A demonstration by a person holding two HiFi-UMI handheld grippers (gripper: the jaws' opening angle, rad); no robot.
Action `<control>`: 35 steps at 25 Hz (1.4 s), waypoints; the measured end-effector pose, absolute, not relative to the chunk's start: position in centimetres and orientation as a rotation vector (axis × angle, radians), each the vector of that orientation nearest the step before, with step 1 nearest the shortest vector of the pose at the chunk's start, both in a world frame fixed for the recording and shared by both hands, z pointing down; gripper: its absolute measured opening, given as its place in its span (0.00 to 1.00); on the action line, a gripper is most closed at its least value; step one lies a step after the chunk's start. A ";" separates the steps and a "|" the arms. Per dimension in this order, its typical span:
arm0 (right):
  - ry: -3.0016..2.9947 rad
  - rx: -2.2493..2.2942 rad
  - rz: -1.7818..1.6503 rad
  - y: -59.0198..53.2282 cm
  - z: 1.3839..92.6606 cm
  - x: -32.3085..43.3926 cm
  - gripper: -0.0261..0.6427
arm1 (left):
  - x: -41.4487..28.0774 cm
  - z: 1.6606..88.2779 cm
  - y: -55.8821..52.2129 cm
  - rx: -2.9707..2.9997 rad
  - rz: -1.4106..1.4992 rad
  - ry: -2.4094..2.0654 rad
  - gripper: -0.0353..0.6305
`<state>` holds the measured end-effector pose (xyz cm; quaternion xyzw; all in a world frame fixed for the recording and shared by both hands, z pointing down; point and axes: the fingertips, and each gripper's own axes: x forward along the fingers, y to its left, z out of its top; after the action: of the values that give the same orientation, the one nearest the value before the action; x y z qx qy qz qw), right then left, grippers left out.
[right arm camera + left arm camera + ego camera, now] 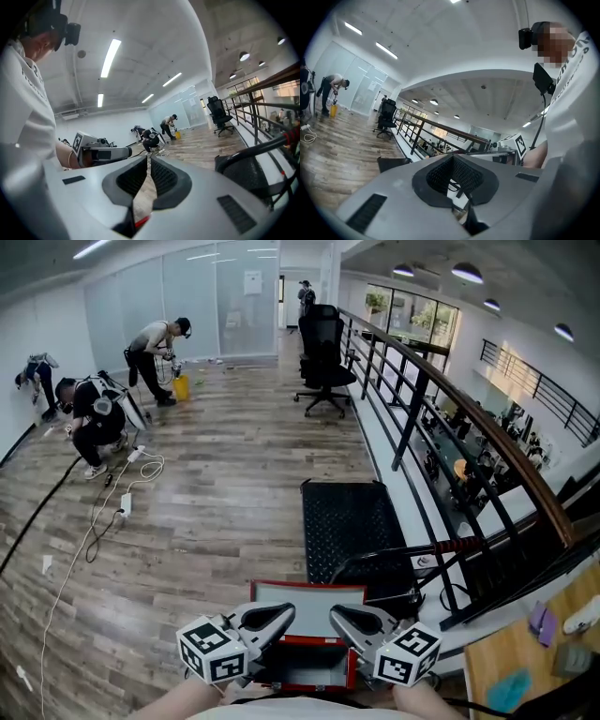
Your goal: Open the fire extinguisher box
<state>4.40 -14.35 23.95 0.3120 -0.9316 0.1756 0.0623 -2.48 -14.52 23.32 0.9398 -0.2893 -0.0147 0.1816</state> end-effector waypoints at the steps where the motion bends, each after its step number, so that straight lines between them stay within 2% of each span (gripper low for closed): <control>1: -2.805 0.942 0.551 -14.2 24.5 4.6 0.08 | -2.4 24.0 -14.3 2.643 -0.012 -0.810 0.06; 7: -2.788 0.919 0.599 -13.9 25.5 4.7 0.08 | -2.4 26.4 -13.7 2.619 0.091 -0.809 0.06; 35: -2.756 0.947 0.648 -12.7 26.9 6.1 0.05 | -1.5 27.2 -12.5 2.616 0.085 -0.790 0.06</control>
<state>6.15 -12.74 26.86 0.3161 -0.9204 0.2164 0.0779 -1.50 -12.51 27.18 0.9370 -0.2831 0.0306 0.2025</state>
